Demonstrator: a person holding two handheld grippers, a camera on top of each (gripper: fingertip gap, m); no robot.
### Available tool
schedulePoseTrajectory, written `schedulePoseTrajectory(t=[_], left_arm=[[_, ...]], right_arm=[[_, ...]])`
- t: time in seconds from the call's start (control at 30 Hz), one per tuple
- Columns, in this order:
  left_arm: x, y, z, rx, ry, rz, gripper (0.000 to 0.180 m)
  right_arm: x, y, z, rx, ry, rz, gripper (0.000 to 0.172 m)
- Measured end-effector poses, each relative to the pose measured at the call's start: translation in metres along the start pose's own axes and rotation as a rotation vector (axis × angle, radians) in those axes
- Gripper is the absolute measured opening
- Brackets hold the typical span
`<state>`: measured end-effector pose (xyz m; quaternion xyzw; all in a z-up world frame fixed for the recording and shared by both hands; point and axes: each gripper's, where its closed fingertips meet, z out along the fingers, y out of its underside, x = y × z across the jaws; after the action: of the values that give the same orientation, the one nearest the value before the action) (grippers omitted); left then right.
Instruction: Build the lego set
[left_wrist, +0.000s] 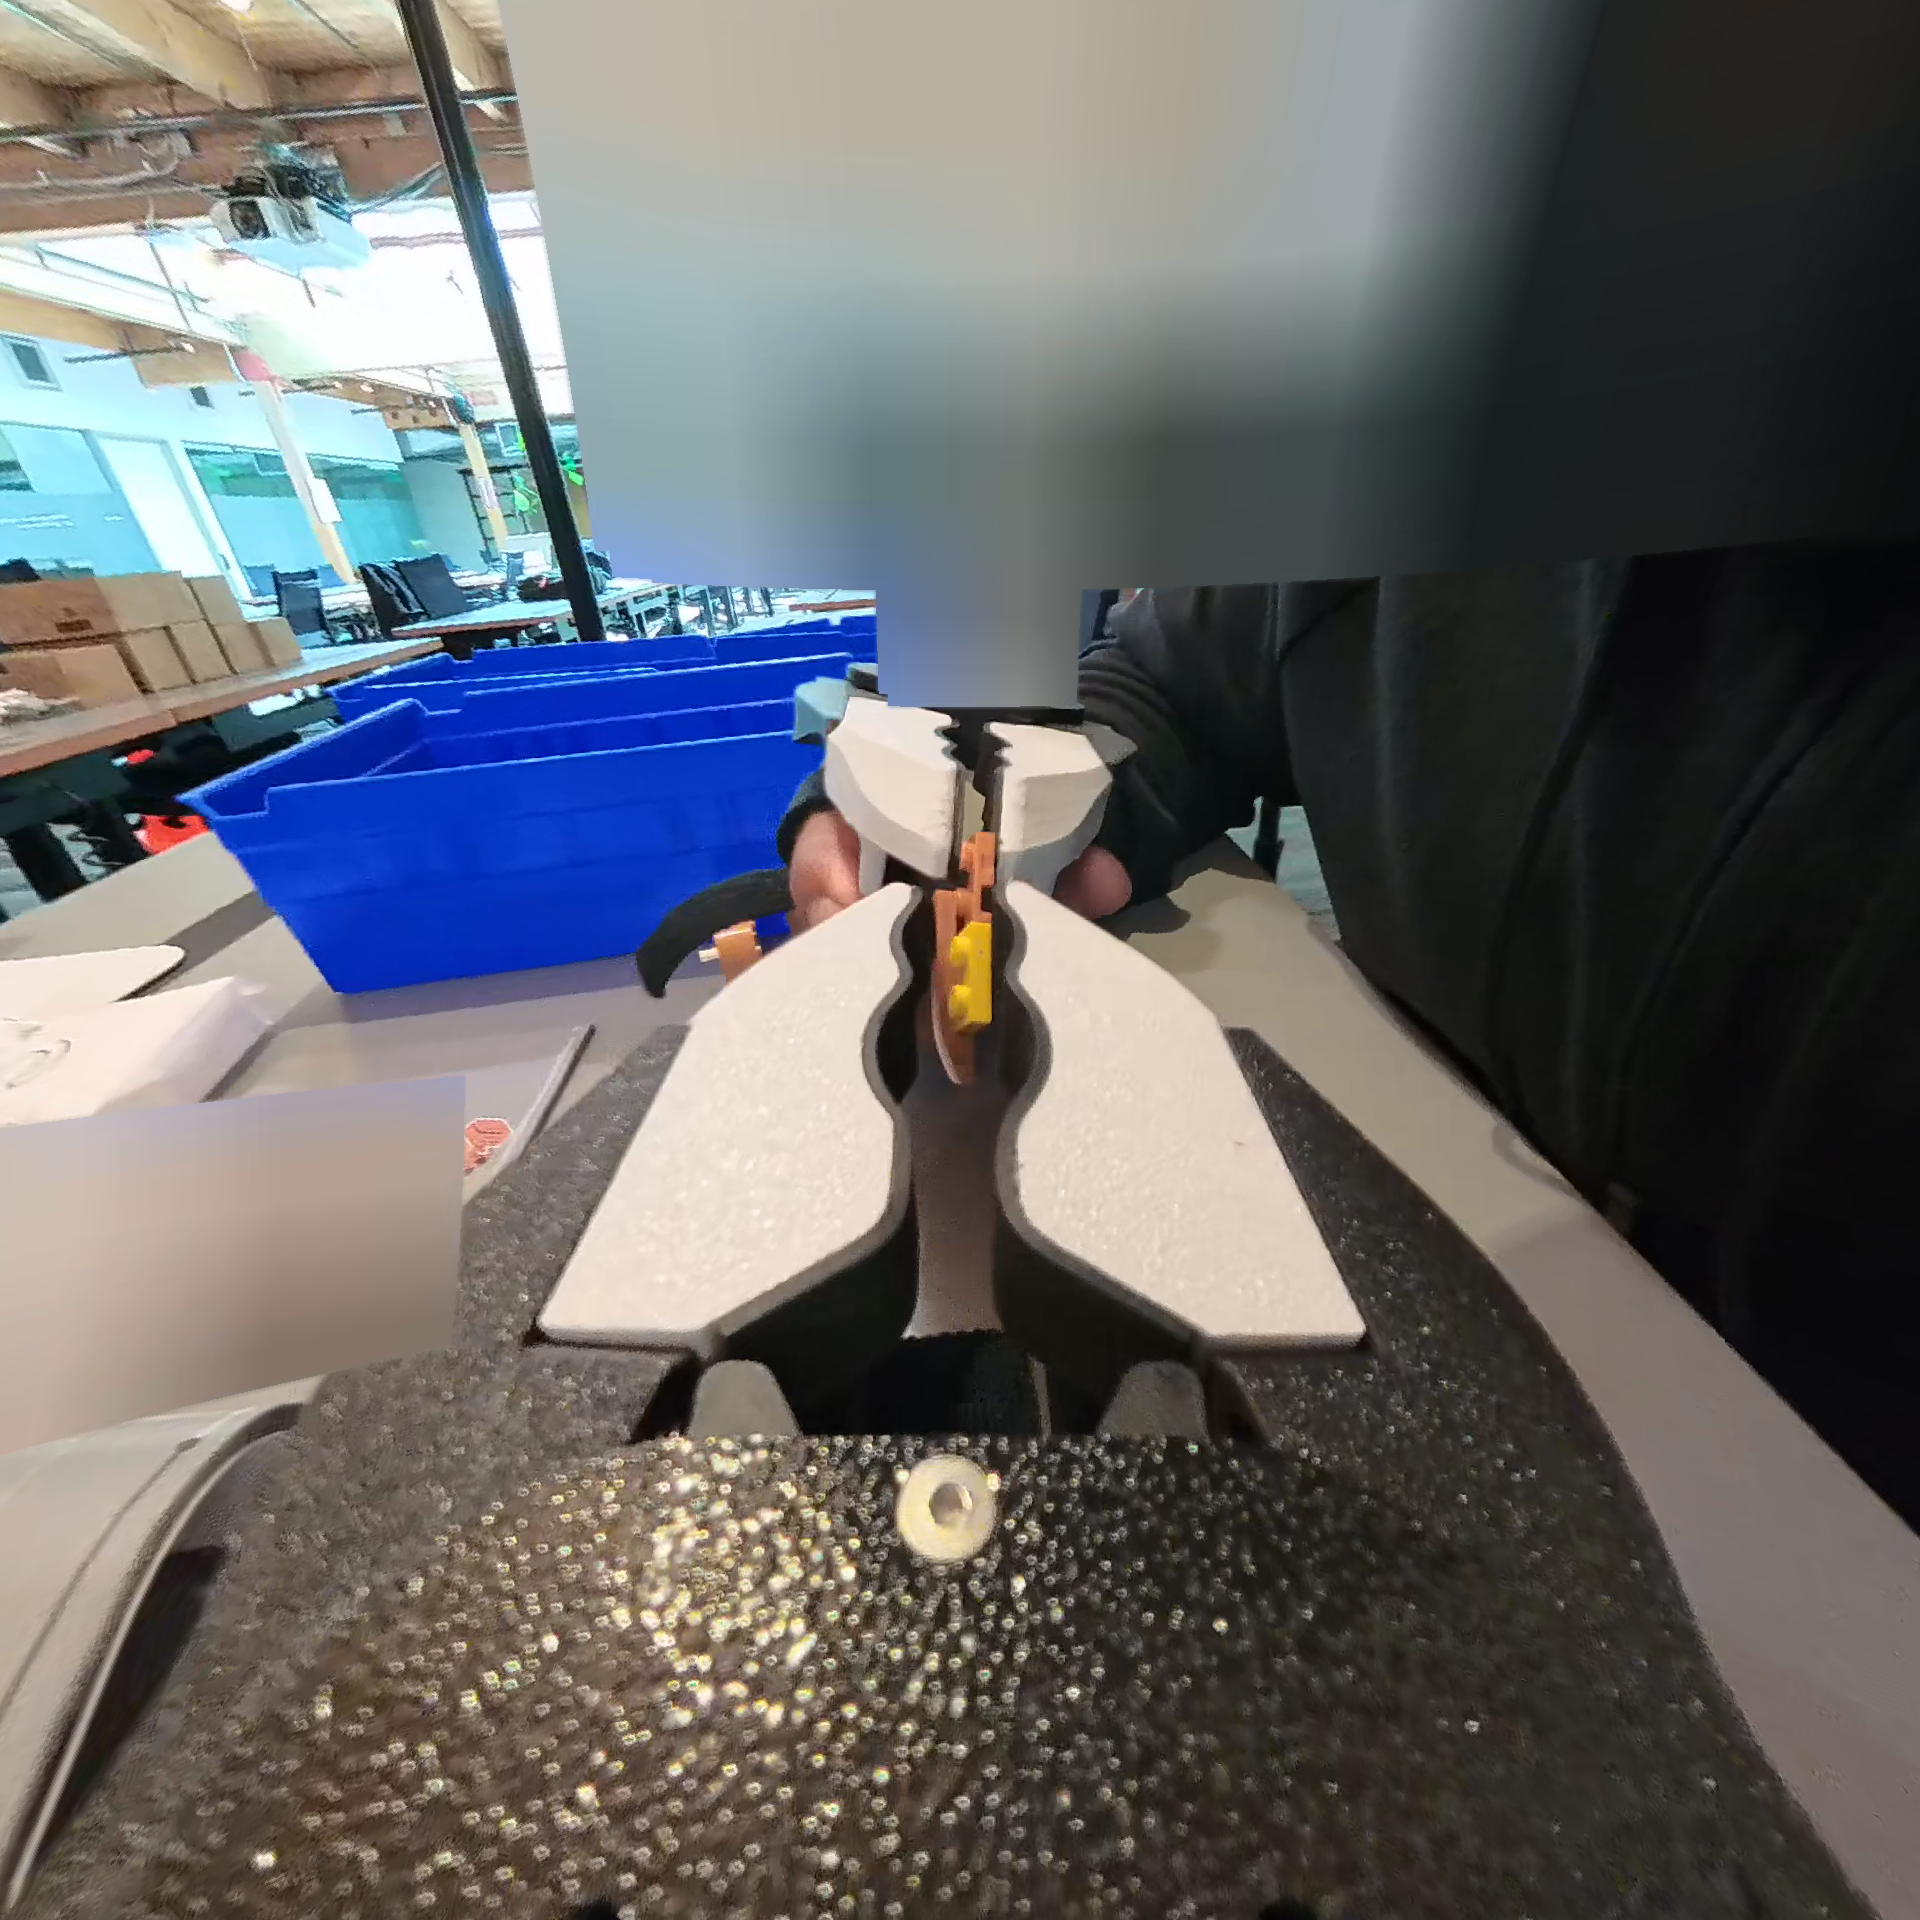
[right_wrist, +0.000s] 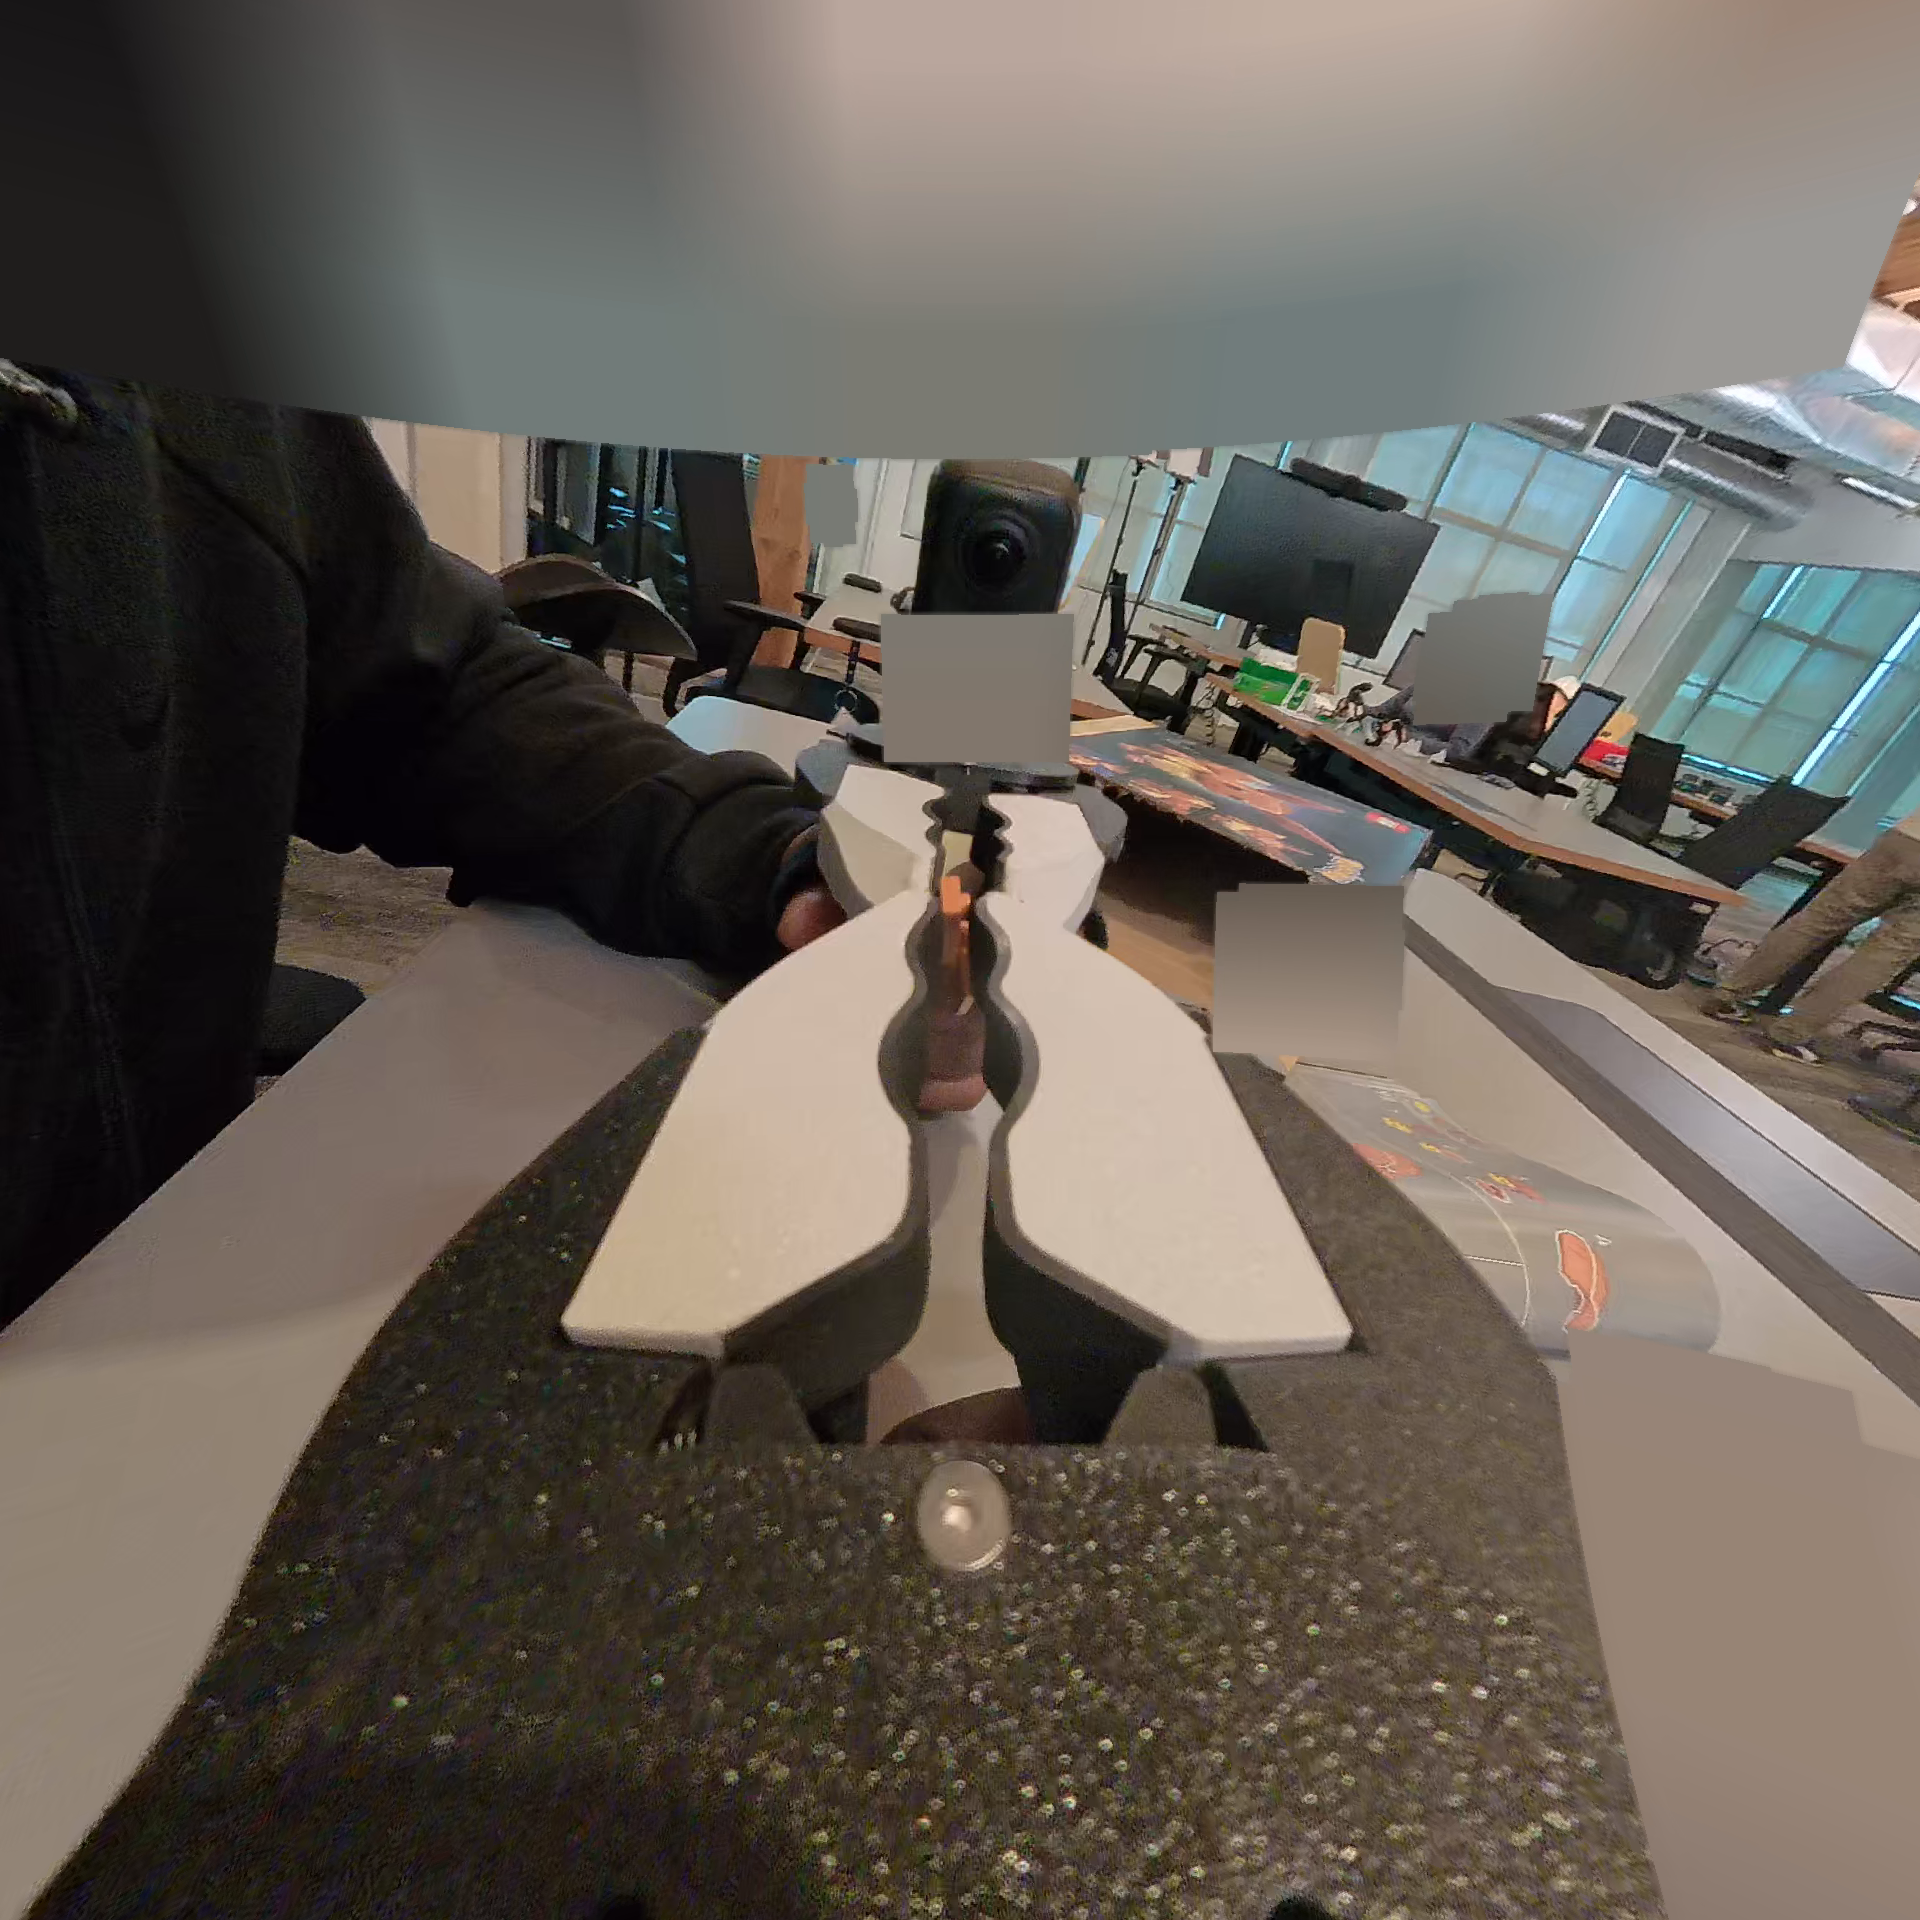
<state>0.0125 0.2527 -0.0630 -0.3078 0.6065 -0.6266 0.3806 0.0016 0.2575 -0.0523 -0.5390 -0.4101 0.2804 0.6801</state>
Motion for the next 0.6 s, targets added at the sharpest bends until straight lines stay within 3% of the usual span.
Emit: schedulePoseTrajectory(t=[0.2,0.6], left_arm=[[-0.0004,0.001,0.0009,0.004,0.004,-0.025,0.009],[-0.0024,0.0008,-0.0012,-0.039,-0.064,0.156,0.008]], right_arm=[[0.0012,0.0002,0.0008,0.006,0.024,-0.011,0.004],[0.0,0.0008,0.0023,-0.011,0.045,-0.032,0.004]])
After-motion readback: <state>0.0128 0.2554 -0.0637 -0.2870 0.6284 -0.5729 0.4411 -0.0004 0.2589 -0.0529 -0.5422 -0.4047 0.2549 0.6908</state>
